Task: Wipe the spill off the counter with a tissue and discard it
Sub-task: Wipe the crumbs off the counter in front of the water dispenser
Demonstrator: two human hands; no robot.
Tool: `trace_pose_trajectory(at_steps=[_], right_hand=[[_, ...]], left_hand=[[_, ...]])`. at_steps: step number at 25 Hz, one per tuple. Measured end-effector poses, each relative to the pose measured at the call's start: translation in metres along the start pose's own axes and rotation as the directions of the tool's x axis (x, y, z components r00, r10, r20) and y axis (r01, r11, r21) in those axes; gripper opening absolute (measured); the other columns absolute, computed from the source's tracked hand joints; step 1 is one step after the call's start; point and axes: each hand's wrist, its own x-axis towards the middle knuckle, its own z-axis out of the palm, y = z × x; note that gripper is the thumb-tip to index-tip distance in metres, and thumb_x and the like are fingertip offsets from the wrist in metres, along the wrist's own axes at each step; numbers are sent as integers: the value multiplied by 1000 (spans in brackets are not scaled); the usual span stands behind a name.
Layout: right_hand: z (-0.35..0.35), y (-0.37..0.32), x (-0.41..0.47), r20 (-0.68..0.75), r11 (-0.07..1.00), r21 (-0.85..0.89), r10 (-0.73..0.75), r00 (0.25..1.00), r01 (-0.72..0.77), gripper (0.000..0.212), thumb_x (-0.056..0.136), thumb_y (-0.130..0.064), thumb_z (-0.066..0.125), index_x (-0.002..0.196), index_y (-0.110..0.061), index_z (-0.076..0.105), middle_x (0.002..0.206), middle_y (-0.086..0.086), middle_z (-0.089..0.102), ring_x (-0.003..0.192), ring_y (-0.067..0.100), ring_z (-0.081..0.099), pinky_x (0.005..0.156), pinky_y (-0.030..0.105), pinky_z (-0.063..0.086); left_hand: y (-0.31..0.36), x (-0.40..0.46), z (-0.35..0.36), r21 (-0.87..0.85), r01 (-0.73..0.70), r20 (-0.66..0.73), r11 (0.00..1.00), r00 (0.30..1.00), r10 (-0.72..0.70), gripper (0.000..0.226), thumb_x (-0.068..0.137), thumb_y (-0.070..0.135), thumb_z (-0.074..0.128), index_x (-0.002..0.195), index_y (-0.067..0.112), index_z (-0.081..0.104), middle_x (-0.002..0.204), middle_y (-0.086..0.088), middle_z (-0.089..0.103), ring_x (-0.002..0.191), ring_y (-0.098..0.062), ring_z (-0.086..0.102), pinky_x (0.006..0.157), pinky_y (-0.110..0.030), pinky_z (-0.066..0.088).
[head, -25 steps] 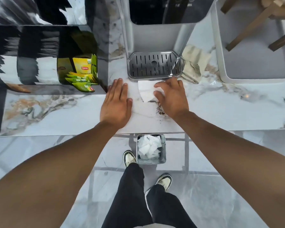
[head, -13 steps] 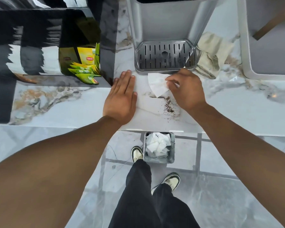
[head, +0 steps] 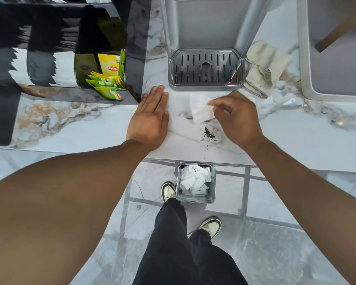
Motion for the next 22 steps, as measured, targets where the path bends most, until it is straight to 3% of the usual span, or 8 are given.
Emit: trace_pose_trajectory(at_steps=[3, 6, 9, 12, 14, 18, 20, 22], right_hand=[[6, 3, 12, 52, 991, -130, -14, 999, 21, 28, 91, -3, 57, 105, -18, 76, 94, 7, 57, 81, 15, 58, 82, 17, 43], [10, -1, 3, 185, 986, -104, -108, 977, 129, 28, 90, -1, 59, 103, -17, 77, 92, 8, 57, 83, 18, 58, 82, 24, 46], [4, -5, -19, 309, 979, -52, -172, 935, 197, 26, 87, 2, 63, 100, -15, 78, 92, 8, 58, 79, 17, 58, 77, 22, 43], [0, -10, -31, 393, 992, -19, -111, 913, 128, 23, 86, 3, 65, 95, -14, 79, 93, 8, 61, 79, 15, 59, 74, 15, 41], [-5, -14, -19, 337, 1000, 20, -26, 941, 21, 23, 87, 1, 63, 94, -14, 79, 94, 7, 62, 76, 4, 57, 72, 7, 38], [-32, -5, 20, 0, 987, -71, 147, 989, -146, 27, 86, -7, 56, 97, -19, 78, 99, 2, 58, 74, -3, 54, 81, 4, 38], [-33, 2, 14, 12, 969, -155, 195, 981, -191, 28, 88, -8, 55, 104, -14, 76, 106, 7, 58, 86, 11, 59, 92, 13, 40], [-26, 6, -4, 64, 966, -180, 203, 977, -188, 33, 88, -6, 54, 116, -10, 71, 111, 13, 55, 95, 19, 58, 91, 4, 32]], left_hand=[[-1, 0, 0, -16, 4, 5, 1000, 1000, -4, 52, 104, 23, 31, 152, 4, 31, 163, -13, 23, 153, -26, 17, 125, -43, 14], [0, 1, 1, -17, 8, -3, 1000, 1000, -8, 53, 103, 24, 30, 152, 4, 32, 163, -13, 24, 152, -26, 17, 125, -43, 15], [0, 0, 0, -21, 5, -14, 1000, 1000, -6, 53, 103, 24, 31, 151, 3, 34, 162, -14, 25, 152, -27, 19, 125, -43, 15], [1, 0, 1, -27, 7, -18, 1000, 1000, -8, 53, 103, 25, 30, 151, 3, 34, 162, -13, 26, 152, -26, 19, 125, -42, 15], [0, 0, 0, -29, 18, -10, 999, 1000, -18, 53, 103, 26, 30, 151, 3, 34, 163, -13, 25, 152, -26, 18, 125, -42, 15], [0, 1, 0, -28, 12, -2, 1000, 1000, -13, 54, 103, 27, 28, 152, 4, 33, 163, -11, 24, 153, -24, 17, 125, -42, 14], [-2, 1, 1, -34, 17, -5, 999, 1000, -17, 55, 103, 29, 27, 152, 4, 33, 163, -11, 24, 153, -24, 17, 125, -42, 15], [-2, -1, 2, -33, 21, -11, 999, 1000, -22, 55, 103, 28, 27, 151, 4, 34, 163, -11, 25, 152, -24, 17, 125, -42, 15]])
